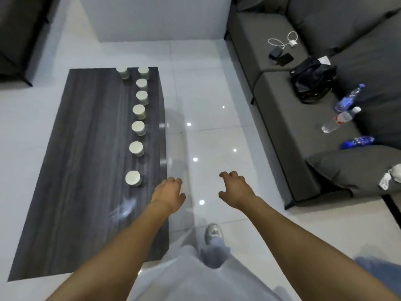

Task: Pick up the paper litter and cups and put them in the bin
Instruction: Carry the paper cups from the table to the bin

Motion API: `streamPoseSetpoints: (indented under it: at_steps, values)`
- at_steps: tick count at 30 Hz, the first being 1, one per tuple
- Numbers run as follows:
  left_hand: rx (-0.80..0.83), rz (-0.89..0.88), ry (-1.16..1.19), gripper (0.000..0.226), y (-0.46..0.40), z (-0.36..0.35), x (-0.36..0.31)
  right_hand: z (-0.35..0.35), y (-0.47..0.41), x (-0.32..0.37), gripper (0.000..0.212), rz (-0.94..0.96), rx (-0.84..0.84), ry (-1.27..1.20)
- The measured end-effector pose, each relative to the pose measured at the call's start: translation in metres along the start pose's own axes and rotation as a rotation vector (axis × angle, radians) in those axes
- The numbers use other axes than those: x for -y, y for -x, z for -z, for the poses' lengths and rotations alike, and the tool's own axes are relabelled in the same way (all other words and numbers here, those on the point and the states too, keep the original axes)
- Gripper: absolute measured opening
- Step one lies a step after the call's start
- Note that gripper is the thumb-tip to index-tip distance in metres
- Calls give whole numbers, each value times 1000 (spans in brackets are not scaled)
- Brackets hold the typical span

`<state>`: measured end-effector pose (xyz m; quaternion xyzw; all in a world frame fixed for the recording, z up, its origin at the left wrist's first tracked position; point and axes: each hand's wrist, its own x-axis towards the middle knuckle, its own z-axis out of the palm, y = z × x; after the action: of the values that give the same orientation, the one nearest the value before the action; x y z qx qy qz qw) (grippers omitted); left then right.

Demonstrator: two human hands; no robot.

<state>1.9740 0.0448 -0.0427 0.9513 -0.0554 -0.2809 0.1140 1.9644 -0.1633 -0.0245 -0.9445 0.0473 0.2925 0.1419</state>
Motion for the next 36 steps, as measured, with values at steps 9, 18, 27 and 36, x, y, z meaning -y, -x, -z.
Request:
streamPoseSetpoints:
  at_steps: [9,18,27,36]
  values:
    - [-71,337,184,41,-24,19,20,46,-92,38,58,279,121,188]
    - [-81,578,362,40,-73,43,96,55,-194,149,57,519,231,341]
    - [-61,746,497,47,-116,60,149,60,-280,234,51,614,312,467]
    - [-72,963,652,49,-143,52,168,42,-348,305,59,794,486,703]
